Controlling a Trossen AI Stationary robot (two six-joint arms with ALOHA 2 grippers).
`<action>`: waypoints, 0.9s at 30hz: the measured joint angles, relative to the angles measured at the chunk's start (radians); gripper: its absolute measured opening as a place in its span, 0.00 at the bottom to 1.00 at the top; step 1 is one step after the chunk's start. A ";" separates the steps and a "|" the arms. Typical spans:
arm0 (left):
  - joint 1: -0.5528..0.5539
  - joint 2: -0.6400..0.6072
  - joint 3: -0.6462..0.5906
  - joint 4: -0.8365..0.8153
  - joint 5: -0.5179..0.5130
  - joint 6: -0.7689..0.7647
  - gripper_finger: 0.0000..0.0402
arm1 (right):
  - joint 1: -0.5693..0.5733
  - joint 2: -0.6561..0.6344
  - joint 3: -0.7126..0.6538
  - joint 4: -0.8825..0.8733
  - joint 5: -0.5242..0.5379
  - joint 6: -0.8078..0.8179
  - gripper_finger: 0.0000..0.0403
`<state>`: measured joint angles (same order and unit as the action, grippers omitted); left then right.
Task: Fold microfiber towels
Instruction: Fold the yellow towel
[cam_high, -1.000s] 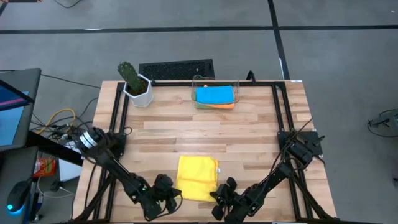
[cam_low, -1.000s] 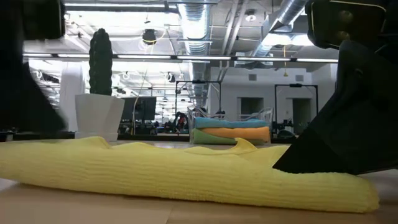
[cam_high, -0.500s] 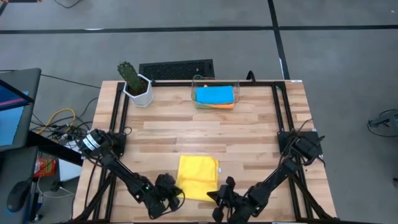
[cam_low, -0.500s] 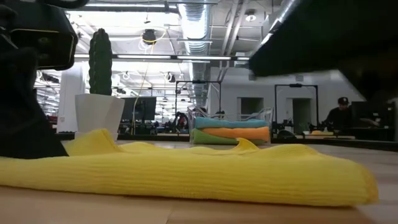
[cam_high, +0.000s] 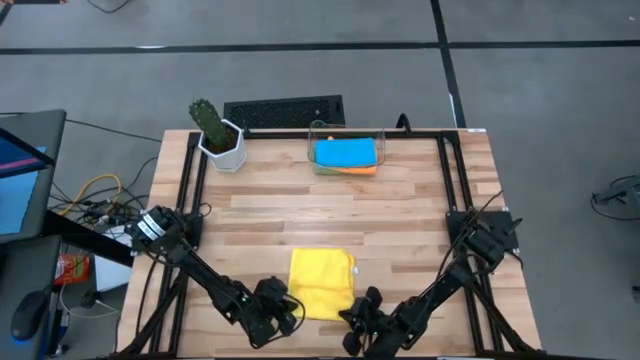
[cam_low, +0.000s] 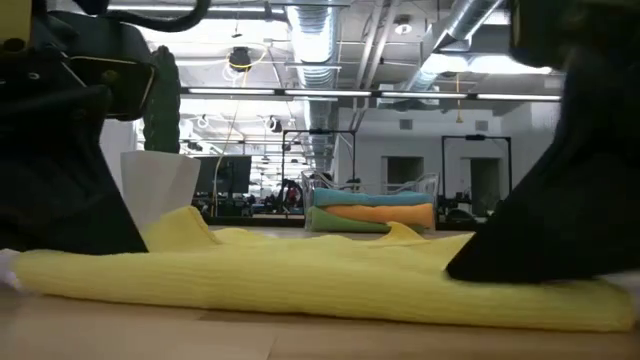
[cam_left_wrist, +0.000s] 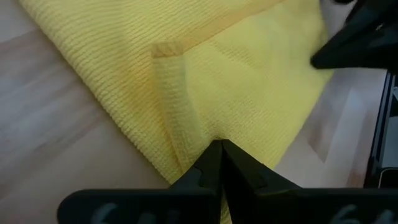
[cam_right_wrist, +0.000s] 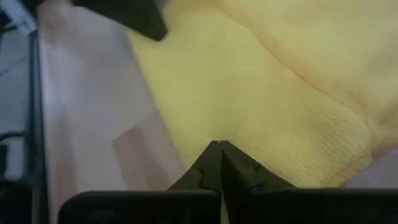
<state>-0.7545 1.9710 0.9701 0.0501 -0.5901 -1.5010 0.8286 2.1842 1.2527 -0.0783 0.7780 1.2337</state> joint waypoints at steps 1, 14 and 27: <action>0.003 -0.008 0.006 -0.014 0.005 0.004 0.00 | 0.001 -0.014 -0.002 -0.005 0.000 -0.028 0.08; 0.045 -0.296 0.009 -0.287 -0.023 0.073 0.07 | -0.049 -0.342 0.001 -0.493 0.002 0.061 0.22; 0.370 -0.447 -0.096 -0.239 0.251 0.367 0.45 | -0.322 -0.452 0.002 -0.768 -0.265 0.103 0.65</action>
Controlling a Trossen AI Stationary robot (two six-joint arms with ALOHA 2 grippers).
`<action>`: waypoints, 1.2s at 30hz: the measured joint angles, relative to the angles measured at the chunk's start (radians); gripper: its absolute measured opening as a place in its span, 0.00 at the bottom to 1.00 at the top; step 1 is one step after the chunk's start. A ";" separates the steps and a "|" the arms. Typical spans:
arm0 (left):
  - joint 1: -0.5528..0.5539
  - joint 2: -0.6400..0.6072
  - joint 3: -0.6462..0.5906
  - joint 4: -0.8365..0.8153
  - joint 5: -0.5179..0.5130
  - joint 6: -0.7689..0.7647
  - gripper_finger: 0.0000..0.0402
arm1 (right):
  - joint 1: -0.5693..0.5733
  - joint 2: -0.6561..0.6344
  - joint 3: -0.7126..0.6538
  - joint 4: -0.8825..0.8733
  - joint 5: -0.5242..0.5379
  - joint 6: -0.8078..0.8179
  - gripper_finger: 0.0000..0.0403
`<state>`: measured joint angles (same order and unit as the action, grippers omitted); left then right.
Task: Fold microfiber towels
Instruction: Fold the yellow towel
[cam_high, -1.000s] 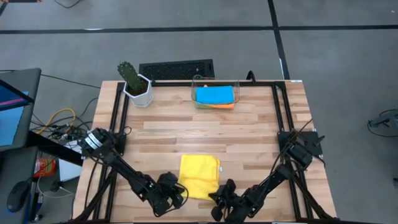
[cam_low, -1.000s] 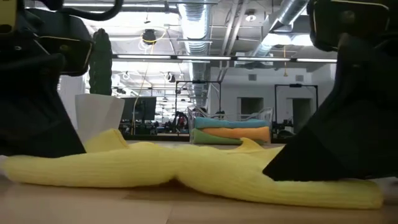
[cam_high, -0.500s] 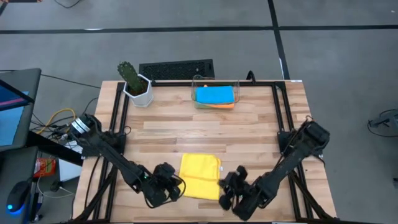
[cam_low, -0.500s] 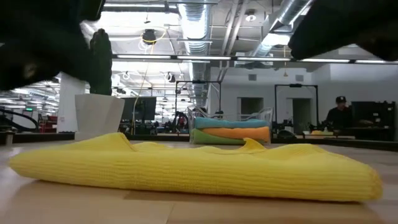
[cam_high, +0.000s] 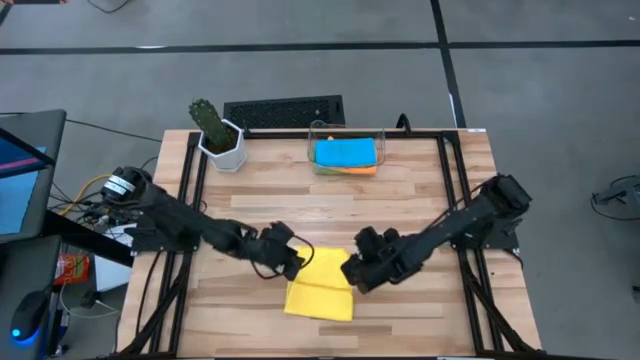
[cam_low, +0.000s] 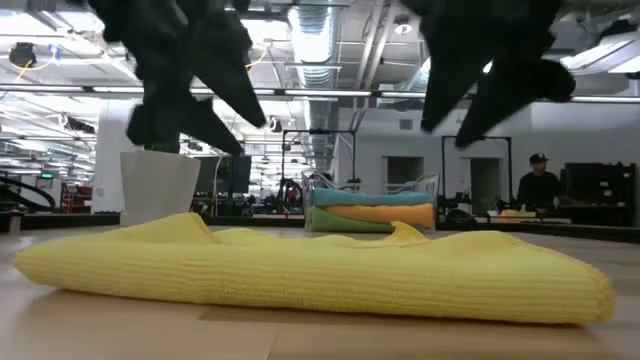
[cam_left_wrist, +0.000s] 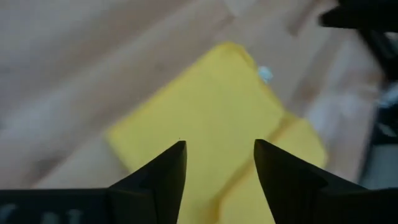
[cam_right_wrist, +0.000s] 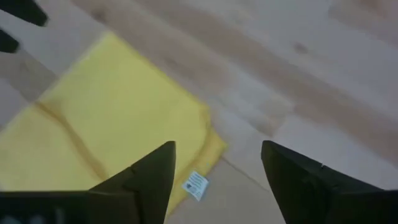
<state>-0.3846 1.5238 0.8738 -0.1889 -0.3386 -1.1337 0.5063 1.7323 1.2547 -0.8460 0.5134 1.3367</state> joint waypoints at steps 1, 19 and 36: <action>0.022 0.000 -0.035 0.074 0.048 0.014 0.45 | -0.014 0.021 -0.001 0.011 -0.024 -0.008 0.66; 0.144 0.000 -0.351 0.446 0.183 -0.100 0.46 | -0.101 0.250 0.002 0.207 -0.240 0.065 0.66; 0.144 0.025 -0.351 0.356 0.132 -0.144 0.45 | -0.133 0.251 0.001 0.216 -0.260 0.044 0.62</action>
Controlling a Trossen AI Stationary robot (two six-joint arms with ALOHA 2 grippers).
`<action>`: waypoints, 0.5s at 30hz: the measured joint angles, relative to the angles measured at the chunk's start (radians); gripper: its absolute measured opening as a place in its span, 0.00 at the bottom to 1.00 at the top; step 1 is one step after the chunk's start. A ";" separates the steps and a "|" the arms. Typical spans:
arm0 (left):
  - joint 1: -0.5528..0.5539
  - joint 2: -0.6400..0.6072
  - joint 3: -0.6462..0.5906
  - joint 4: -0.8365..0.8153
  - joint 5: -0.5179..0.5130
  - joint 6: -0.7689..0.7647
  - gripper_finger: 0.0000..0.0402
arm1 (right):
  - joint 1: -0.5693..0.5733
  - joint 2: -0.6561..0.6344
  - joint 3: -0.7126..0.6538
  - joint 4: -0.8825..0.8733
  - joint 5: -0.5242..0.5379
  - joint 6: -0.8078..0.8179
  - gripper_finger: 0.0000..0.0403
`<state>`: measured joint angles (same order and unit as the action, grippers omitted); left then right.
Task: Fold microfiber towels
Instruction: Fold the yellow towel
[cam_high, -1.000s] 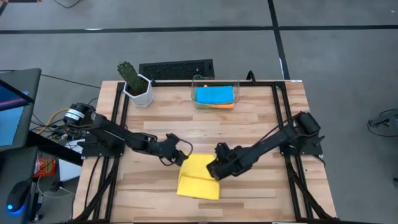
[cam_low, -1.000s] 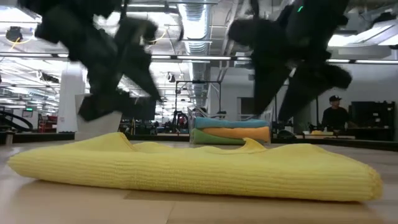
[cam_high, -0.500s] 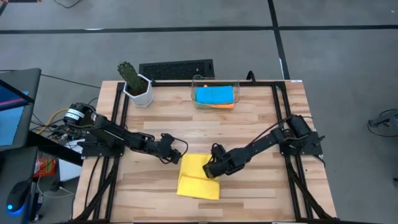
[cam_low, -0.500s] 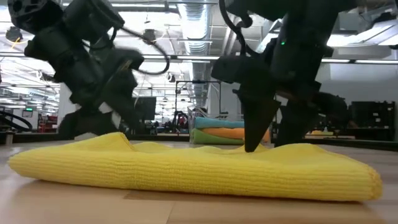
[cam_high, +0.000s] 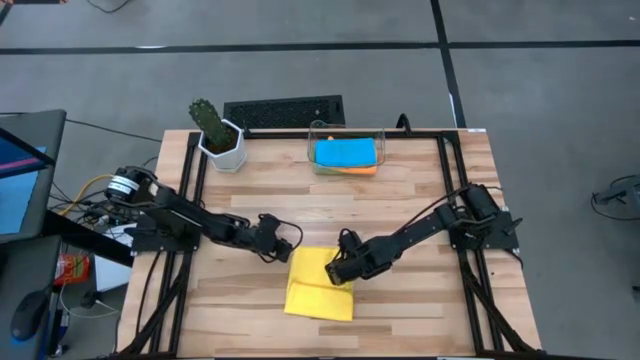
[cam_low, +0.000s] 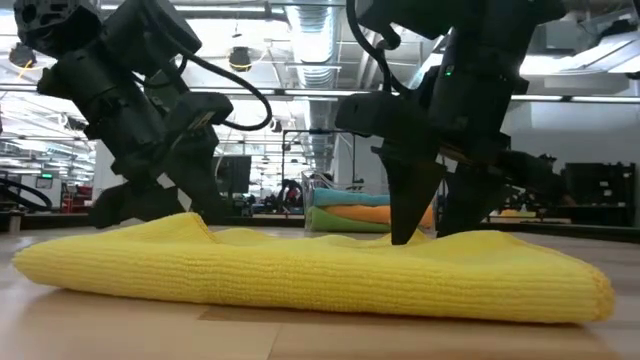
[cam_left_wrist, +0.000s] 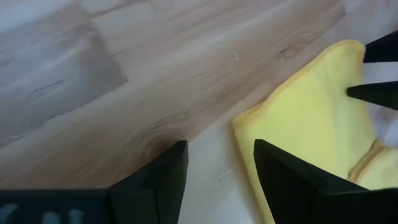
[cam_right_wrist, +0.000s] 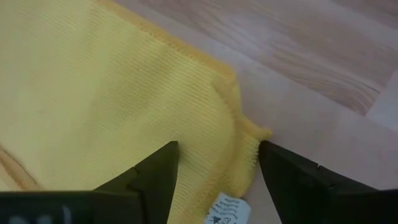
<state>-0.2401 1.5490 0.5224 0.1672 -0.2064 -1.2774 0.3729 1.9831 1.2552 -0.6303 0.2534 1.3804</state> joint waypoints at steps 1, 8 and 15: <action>0.000 0.016 0.001 0.023 0.002 0.000 0.45 | -0.001 0.000 0.000 -0.001 0.002 0.000 0.61; 0.000 0.075 0.005 0.089 0.003 -0.009 0.45 | -0.007 0.000 0.000 -0.008 0.001 -0.026 0.58; 0.016 0.086 0.005 0.088 0.014 -0.017 0.42 | -0.009 0.000 0.000 -0.014 -0.010 -0.028 0.54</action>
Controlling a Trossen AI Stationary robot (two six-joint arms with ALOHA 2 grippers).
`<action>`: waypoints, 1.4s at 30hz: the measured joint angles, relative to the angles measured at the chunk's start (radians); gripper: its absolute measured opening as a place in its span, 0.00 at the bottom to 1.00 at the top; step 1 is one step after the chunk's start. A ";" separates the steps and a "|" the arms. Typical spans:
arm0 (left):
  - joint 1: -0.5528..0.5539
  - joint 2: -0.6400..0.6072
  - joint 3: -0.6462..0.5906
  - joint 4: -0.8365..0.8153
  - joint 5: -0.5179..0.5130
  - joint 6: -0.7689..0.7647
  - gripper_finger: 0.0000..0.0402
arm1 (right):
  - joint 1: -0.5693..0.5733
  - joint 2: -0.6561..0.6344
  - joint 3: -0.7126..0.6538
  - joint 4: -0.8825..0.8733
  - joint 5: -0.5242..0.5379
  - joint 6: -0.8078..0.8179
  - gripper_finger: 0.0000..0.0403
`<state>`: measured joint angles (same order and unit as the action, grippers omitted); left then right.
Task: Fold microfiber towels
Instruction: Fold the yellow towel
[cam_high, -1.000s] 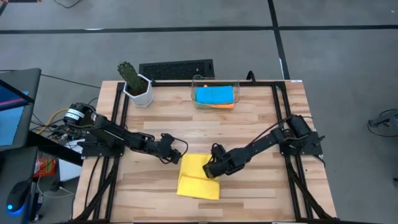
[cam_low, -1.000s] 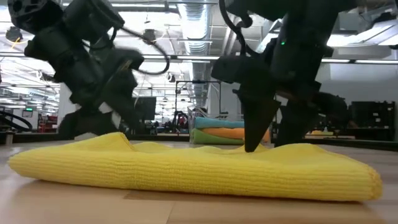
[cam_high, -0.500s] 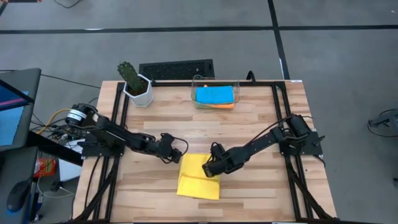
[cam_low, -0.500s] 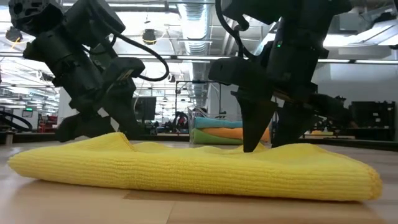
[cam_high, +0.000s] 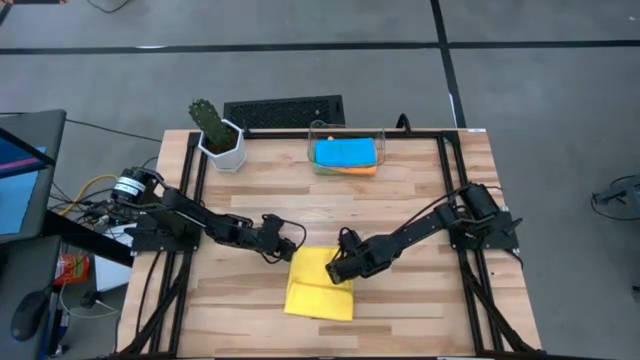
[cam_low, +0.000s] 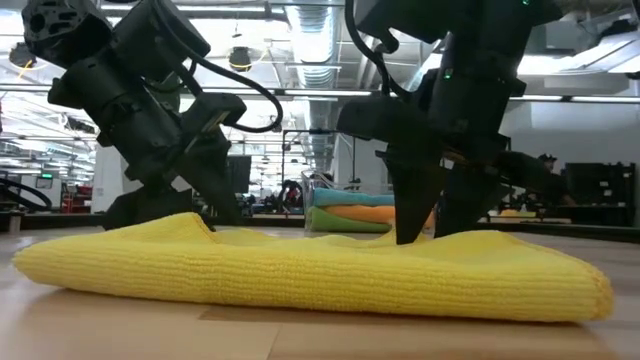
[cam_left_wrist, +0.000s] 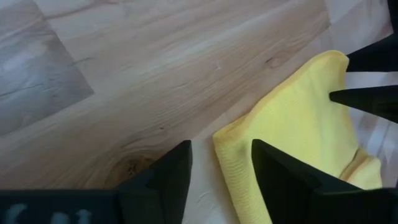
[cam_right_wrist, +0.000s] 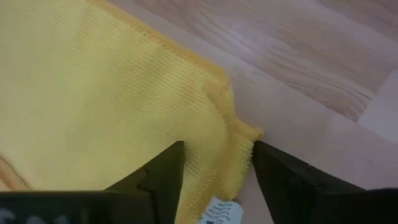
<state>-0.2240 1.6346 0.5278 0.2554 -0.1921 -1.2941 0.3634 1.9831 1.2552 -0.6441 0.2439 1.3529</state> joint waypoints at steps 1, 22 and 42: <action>0.002 0.000 0.000 -0.001 -0.003 -0.002 0.40 | 0.000 0.000 0.000 -0.003 0.000 0.000 0.52; 0.012 0.001 -0.004 0.045 -0.029 0.044 0.00 | 0.001 -0.008 -0.001 0.006 -0.004 -0.064 0.12; -0.038 -0.030 0.073 0.048 0.065 0.041 0.00 | 0.061 -0.101 -0.001 -0.014 0.039 -0.102 0.04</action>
<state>-0.2622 1.6044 0.6012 0.3037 -0.1268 -1.2529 0.4249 1.8816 1.2545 -0.6579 0.2830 1.2513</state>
